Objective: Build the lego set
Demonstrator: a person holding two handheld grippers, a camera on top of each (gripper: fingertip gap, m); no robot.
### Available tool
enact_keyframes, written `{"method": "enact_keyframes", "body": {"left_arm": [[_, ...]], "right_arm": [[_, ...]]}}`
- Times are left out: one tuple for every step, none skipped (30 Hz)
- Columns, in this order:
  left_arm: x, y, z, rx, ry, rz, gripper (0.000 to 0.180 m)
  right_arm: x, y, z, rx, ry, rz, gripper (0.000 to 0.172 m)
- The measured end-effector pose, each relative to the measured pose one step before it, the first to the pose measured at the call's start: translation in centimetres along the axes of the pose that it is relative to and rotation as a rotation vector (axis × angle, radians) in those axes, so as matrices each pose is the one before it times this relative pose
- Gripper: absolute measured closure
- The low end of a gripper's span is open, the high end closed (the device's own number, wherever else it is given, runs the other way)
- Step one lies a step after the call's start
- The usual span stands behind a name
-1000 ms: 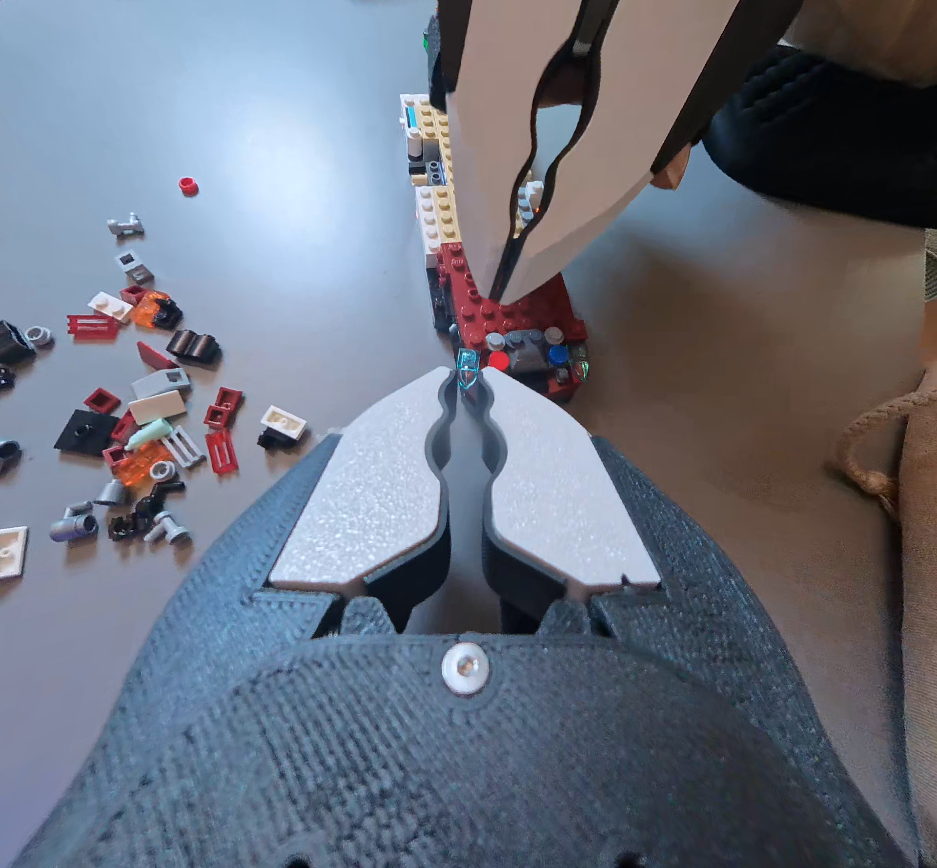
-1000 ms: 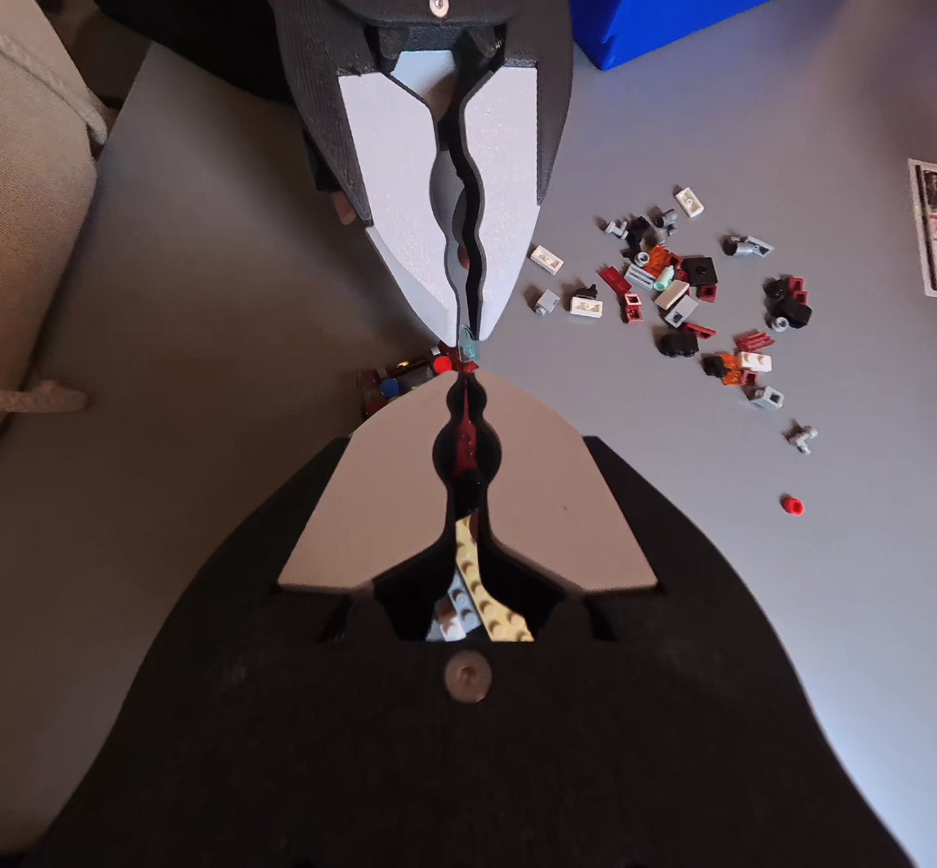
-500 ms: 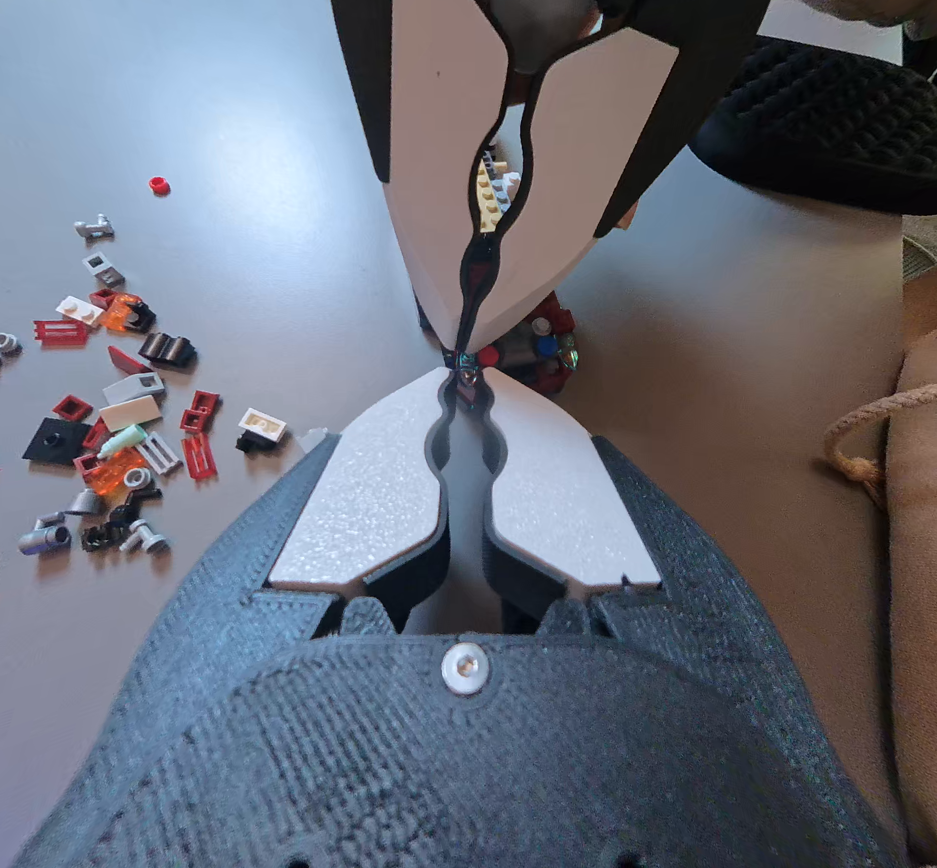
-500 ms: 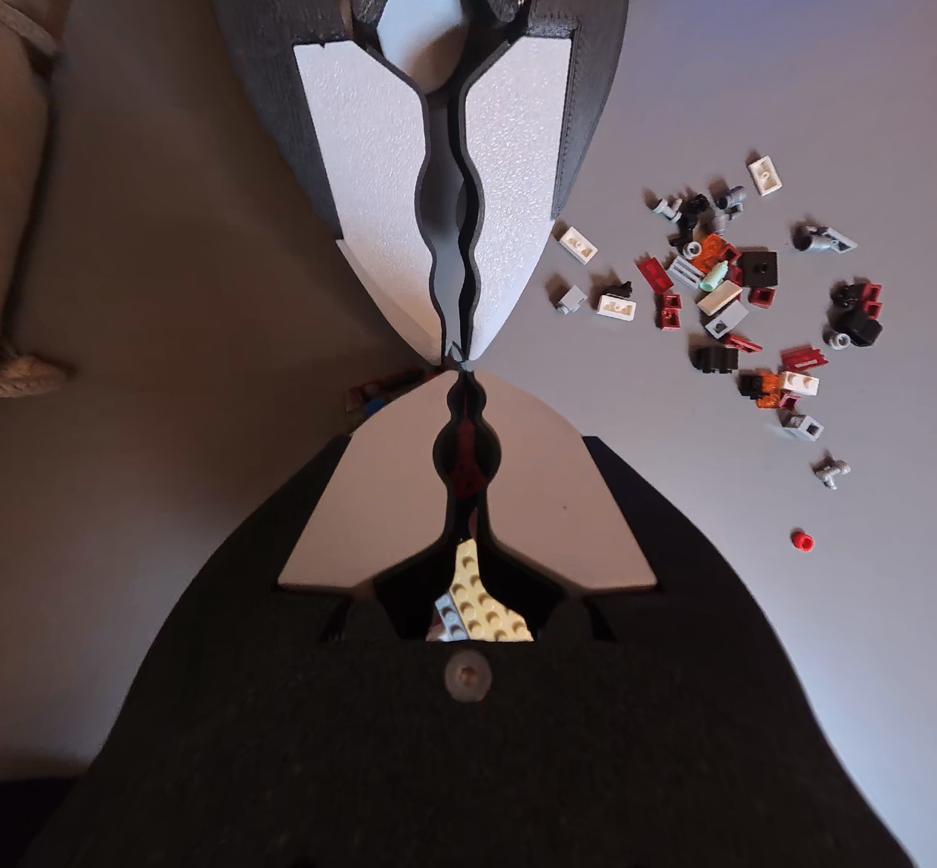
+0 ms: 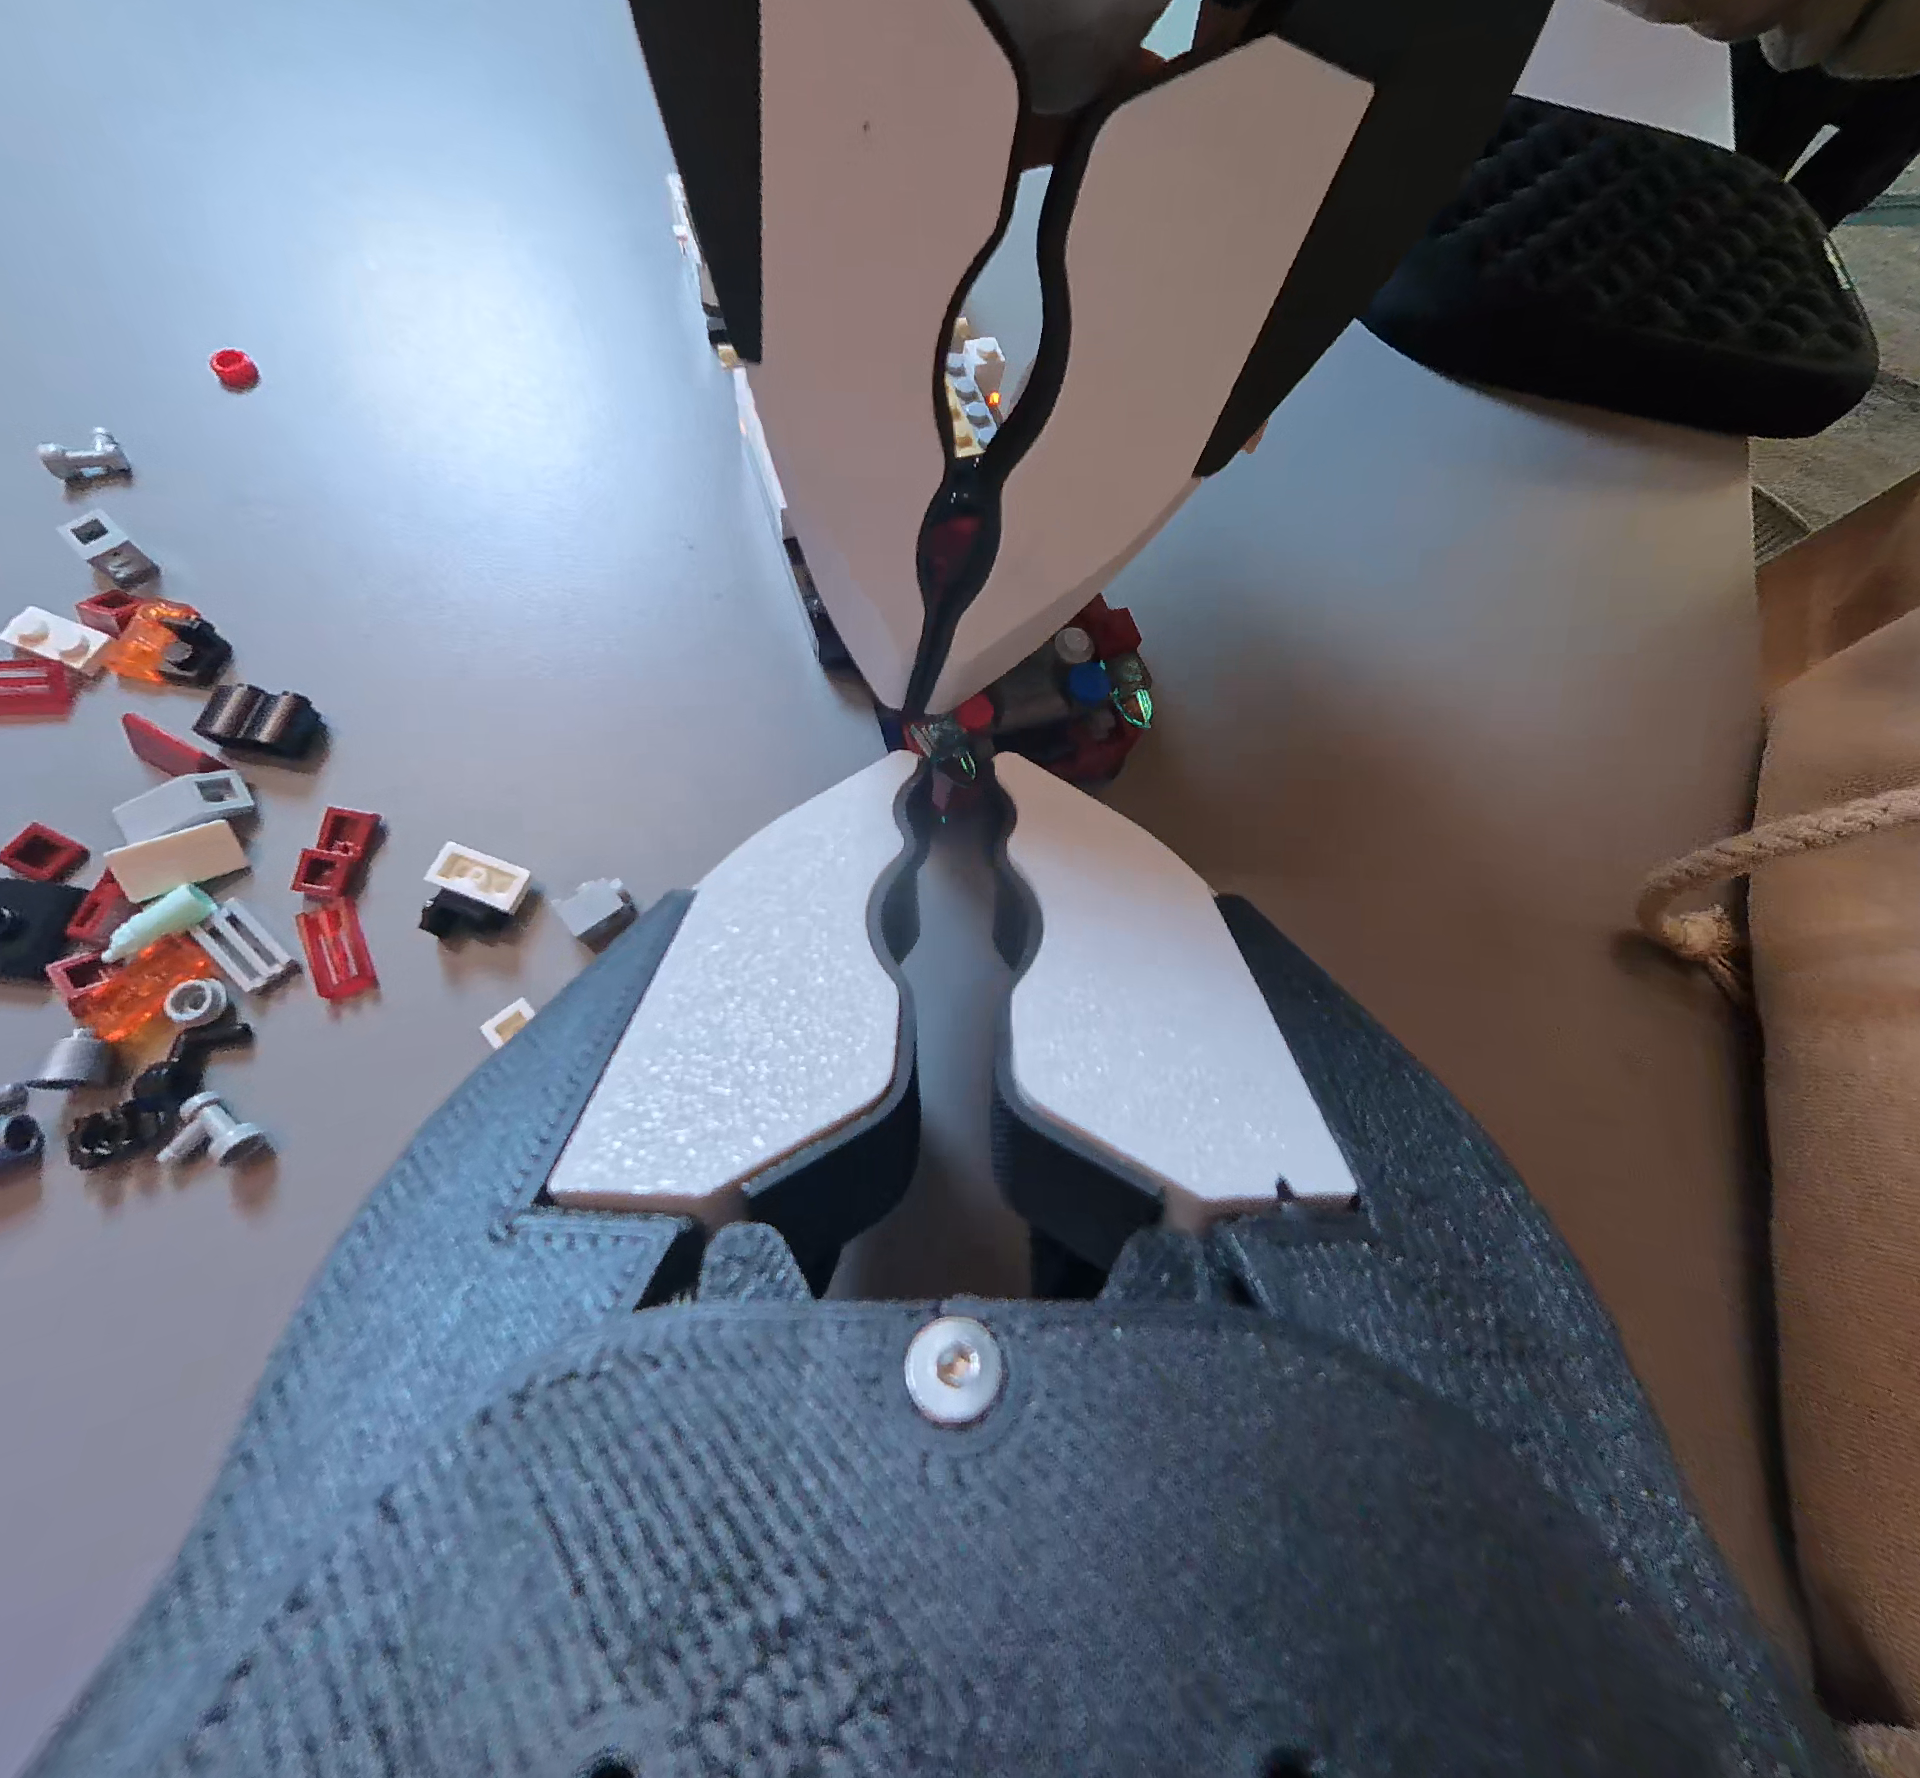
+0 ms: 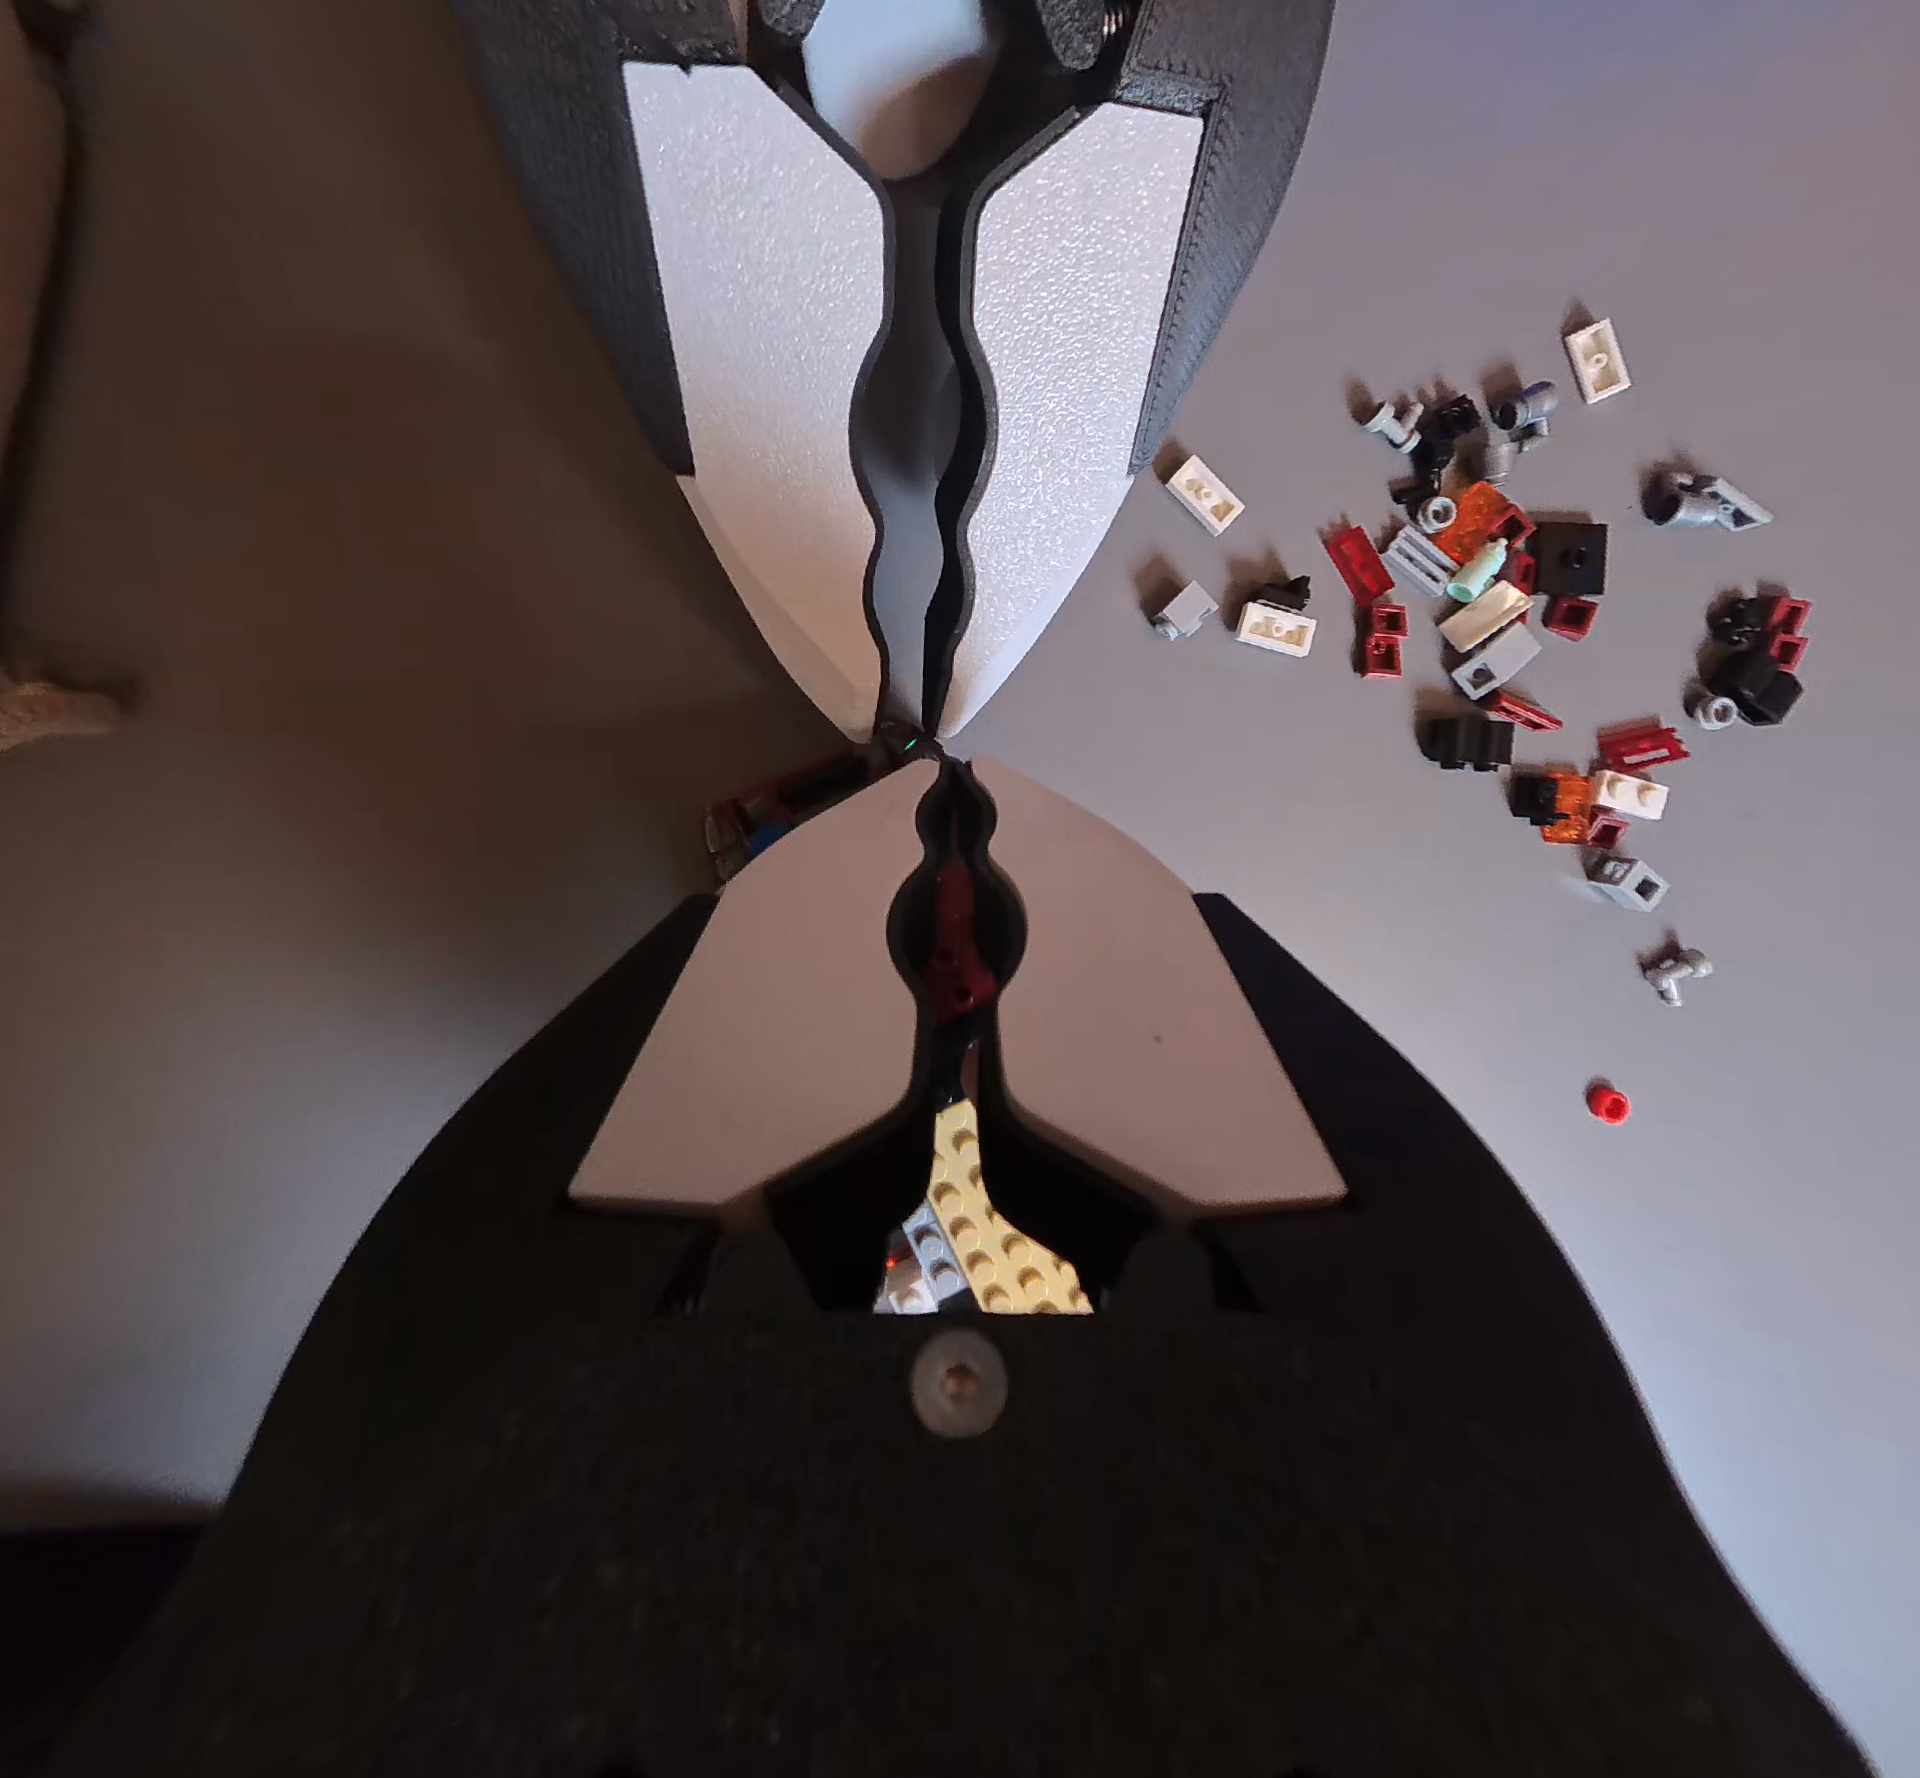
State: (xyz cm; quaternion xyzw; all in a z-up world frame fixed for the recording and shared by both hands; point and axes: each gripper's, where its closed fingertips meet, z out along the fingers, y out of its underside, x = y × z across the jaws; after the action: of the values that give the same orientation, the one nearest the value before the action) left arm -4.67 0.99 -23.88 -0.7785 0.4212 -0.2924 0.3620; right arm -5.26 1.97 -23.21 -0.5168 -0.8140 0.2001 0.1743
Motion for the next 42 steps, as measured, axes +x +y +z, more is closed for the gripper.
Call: {"method": "enact_keyframes", "body": {"left_arm": [[-0.050, -0.025, -0.009, 0.0013, -0.0040, 0.0026, 0.172], [-0.065, -0.044, -0.014, 0.0024, -0.0048, 0.0028, 0.173], [-0.005, -0.054, -0.003, 0.0028, -0.0014, 0.0012, 0.173], [-0.013, -0.020, 0.006, 0.0006, -0.0008, 0.0011, 0.173], [-0.021, -0.033, 0.023, 0.0022, -0.0012, 0.0015, 0.173], [0.003, -0.019, 0.036, 0.0011, -0.0003, 0.0008, 0.173], [0.014, -0.003, 0.023, -0.0001, 0.0008, -0.0004, 0.173], [0.014, -0.017, 0.021, 0.0004, 0.0006, -0.0008, 0.173], [-0.003, -0.007, 0.020, 0.0005, 0.0003, 0.0003, 0.173], [0.023, 0.007, 0.010, 0.0000, 0.0013, 0.0007, 0.173], [0.000, -0.012, 0.005, 0.0012, -0.0002, 0.0008, 0.174], [-0.005, -0.009, 0.004, 0.0010, -0.0004, 0.0012, 0.174], [-0.003, -0.007, 0.019, 0.0008, -0.0003, 0.0004, 0.174], [-0.008, 0.000, 0.006, 0.0006, 0.0000, -0.0010, 0.174], [-0.001, 0.001, 0.007, 0.0003, 0.0010, -0.0013, 0.174], [0.000, 0.020, 0.011, -0.0005, 0.0007, -0.0003, 0.174], [-0.017, 0.001, 0.009, 0.0005, -0.0011, 0.0002, 0.174], [-0.001, 0.012, 0.011, -0.0004, -0.0015, 0.0008, 0.174], [-0.008, 0.001, 0.019, 0.0002, -0.0013, 0.0011, 0.174], [0.003, -0.007, -0.001, 0.0009, 0.0001, -0.0009, 0.175], [0.008, -0.003, 0.009, 0.0006, 0.0011, -0.0023, 0.175], [-0.009, -0.011, 0.014, 0.0013, 0.0003, -0.0014, 0.175], [-0.041, -0.010, 0.013, 0.0011, -0.0022, -0.0017, 0.175], [-0.015, -0.009, 0.006, 0.0004, -0.0005, -0.0001, 0.175], [-0.006, 0.001, 0.016, -0.0001, 0.0000, 0.0002, 0.175], [-0.006, -0.009, 0.005, 0.0007, -0.0008, -0.0006, 0.175], [-0.022, 0.000, 0.000, 0.0000, -0.0015, 0.0004, 0.175], [-0.042, -0.015, -0.006, 0.0006, -0.0022, 0.0003, 0.175], [-0.012, -0.001, -0.004, 0.0004, -0.0005, 0.0001, 0.175], [0.003, 0.005, 0.007, 0.0003, 0.0003, 0.0001, 0.175], [-0.018, -0.007, 0.000, 0.0006, -0.0004, -0.0001, 0.175], [-0.019, -0.010, 0.001, 0.0008, -0.0006, -0.0004, 0.175], [-0.025, -0.006, -0.005, 0.0005, 0.0000, -0.0002, 0.175], [-0.021, 0.003, -0.011, 0.0001, -0.0002, -0.0001, 0.175], [-0.029, -0.001, -0.007, 0.0002, -0.0003, -0.0003, 0.175], [-0.015, 0.003, -0.016, 0.0004, 0.0005, -0.0003, 0.175], [-0.017, -0.005, -0.005, 0.0005, 0.0006, -0.0003, 0.175], [-0.029, -0.002, -0.012, 0.0005, 0.0001, -0.0002, 0.175], [-0.021, -0.010, -0.001, 0.0006, 0.0008, -0.0006, 0.174], [-0.005, 0.001, -0.002, 0.0007, 0.0022, -0.0010, 0.174], [-0.001, 0.006, 0.006, 0.0006, 0.0029, -0.0018, 0.174], [-0.013, 0.002, 0.008, 0.0009, 0.0023, -0.0012, 0.174]], "right_arm": [[0.020, -0.008, -0.101, 0.0021, 0.0019, 0.0015, 0.172], [0.000, -0.027, -0.101, 0.0044, -0.0007, 0.0016, 0.172], [-0.079, -0.112, -0.092, 0.0088, -0.0050, 0.0015, 0.172], [-0.146, -0.185, -0.053, 0.0116, -0.0088, 0.0017, 0.172], [-0.162, -0.188, -0.013, 0.0090, -0.0086, 0.0015, 0.172], [-0.071, -0.114, 0.044, 0.0027, -0.0031, 0.0001, 0.172], [-0.001, 0.017, 0.102, -0.0057, 0.0001, -0.0016, 0.172], [0.015, 0.164, 0.147, -0.0138, -0.0004, -0.0013, 0.172], [0.024, 0.186, 0.144, -0.0130, -0.0009, 0.0003, 0.172], [0.031, 0.063, 0.099, -0.0047, -0.0021, 0.0045, 0.172], [0.018, -0.015, 0.005, -0.0012, -0.0041, 0.0105, 0.172], [0.008, 0.036, -0.013, -0.0057, -0.0051, 0.0093, 0.172], [0.012, 0.052, -0.012, -0.0075, -0.0036, 0.0076, 0.172], [0.013, 0.039, -0.017, -0.0077, -0.0042, 0.0099, 0.172], [0.025, 0.045, -0.023, -0.0061, -0.0037, 0.0087, 0.172], [0.013, 0.030, -0.005, -0.0020, -0.0022, 0.0048, 0.172], [0.017, 0.018, -0.010, 0.0008, -0.0002, 0.0045, 0.172], [0.047, 0.036, -0.020, -0.0006, 0.0013, 0.0105, 0.172], [0.071, 0.059, -0.056, -0.0017, 0.0032, 0.0110, 0.172], [0.058, 0.034, -0.076, 0.0012, 0.0029, 0.0044, 0.172], [-0.006, -0.015, -0.095, 0.0062, -0.0006, 0.0021, 0.172], [0.027, 0.052, -0.053, 0.0011, 0.0005, 0.0060, 0.172], [0.094, 0.155, 0.016, -0.0063, 0.0049, 0.0045, 0.172], [0.029, 0.121, 0.070, -0.0038, 0.0033, -0.0002, 0.172], [-0.088, 0.004, 0.032, 0.0042, -0.0034, 0.0006, 0.172], [-0.121, 0.011, 0.039, 0.0017, -0.0063, 0.0032, 0.172], [-0.008, 0.021, 0.023, 0.0012, 0.0020, 0.0022, 0.172], [0.050, 0.014, -0.031, 0.0022, 0.0053, 0.0011, 0.172], [0.045, 0.008, -0.074, 0.0029, 0.0044, 0.0019, 0.172], [0.066, 0.007, -0.155, 0.0066, 0.0059, 0.0014, 0.172], [0.070, -0.027, -0.231, 0.0118, 0.0060, 0.0016, 0.172], [0.057, -0.025, -0.309, 0.0163, 0.0037, 0.0016, 0.172], [-0.005, 0.016, -0.367, 0.0184, -0.0006, 0.0007, 0.170], [-0.092, 0.166, -0.385, 0.0149, -0.0046, -0.0016, 0.164], [-0.057, 0.341, -0.381, 0.0087, 0.0002, -0.0052, 0.159], [-0.032, 0.488, -0.360, 0.0046, 0.0041, -0.0104, 0.153], [0.006, 0.567, -0.308, 0.0030, 0.0093, -0.0106, 0.146], [0.046, 0.646, -0.258, -0.0036, 0.0120, -0.0060, 0.138], [-0.044, 0.686, -0.188, -0.0109, 0.0052, -0.0051, 0.130], [-0.102, 0.603, -0.116, -0.0113, 0.0011, -0.0068, 0.122], [-0.089, 0.509, -0.049, -0.0138, -0.0001, -0.0110, 0.115], [-0.080, 0.416, 0.001, -0.0166, -0.0015, -0.0167, 0.110]]}}
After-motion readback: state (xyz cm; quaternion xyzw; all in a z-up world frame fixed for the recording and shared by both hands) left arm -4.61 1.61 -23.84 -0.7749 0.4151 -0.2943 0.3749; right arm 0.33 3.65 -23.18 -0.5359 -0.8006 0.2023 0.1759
